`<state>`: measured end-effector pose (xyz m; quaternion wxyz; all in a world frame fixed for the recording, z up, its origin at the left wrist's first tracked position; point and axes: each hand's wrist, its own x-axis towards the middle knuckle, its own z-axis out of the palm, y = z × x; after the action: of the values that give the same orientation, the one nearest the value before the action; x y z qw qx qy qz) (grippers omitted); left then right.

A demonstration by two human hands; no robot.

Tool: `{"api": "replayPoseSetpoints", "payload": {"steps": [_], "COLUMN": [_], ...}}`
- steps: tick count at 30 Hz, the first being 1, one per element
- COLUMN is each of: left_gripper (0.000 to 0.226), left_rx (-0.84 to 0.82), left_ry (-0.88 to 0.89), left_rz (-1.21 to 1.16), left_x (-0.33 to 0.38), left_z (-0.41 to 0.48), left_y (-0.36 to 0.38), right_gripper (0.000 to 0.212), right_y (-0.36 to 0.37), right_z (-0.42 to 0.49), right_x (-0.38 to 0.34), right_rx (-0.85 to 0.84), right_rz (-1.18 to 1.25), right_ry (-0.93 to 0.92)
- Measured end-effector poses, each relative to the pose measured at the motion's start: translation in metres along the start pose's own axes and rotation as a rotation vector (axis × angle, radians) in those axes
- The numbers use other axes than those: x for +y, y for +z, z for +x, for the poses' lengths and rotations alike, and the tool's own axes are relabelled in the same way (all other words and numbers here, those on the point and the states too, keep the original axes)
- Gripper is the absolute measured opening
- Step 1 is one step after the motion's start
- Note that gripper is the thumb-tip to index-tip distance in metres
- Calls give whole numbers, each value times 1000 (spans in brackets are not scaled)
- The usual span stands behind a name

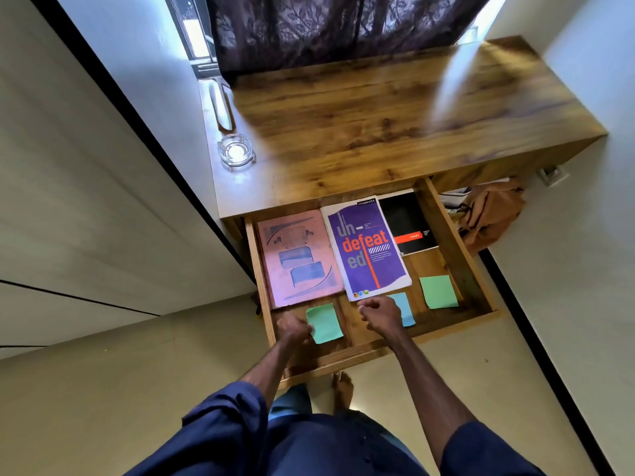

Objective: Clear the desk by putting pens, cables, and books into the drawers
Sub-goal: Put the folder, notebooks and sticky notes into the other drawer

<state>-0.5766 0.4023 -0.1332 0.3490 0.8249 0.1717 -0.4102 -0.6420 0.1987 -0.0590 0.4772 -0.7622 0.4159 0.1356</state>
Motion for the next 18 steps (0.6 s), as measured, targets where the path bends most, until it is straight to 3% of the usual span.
{"api": "replayPoseSetpoints", "payload": {"steps": [8, 13, 16, 18], "left_gripper": [25, 30, 34, 45], "left_rx": [58, 175, 41, -172], "left_ry": [38, 260, 309, 212], "left_rz": [177, 231, 101, -69], "left_x": [-1, 14, 39, 54], "left_z": [-1, -27, -60, -89], "left_y": [2, 14, 28, 35], "right_gripper": [7, 17, 33, 40], "right_y": [-8, -21, -36, -49], "right_z": [-6, -21, -35, -44], "right_x": [5, 18, 31, 44], "right_rx": [19, 58, 75, 31], "right_rz": [5, 167, 241, 236], "right_ry": [28, 31, 81, 177]}}
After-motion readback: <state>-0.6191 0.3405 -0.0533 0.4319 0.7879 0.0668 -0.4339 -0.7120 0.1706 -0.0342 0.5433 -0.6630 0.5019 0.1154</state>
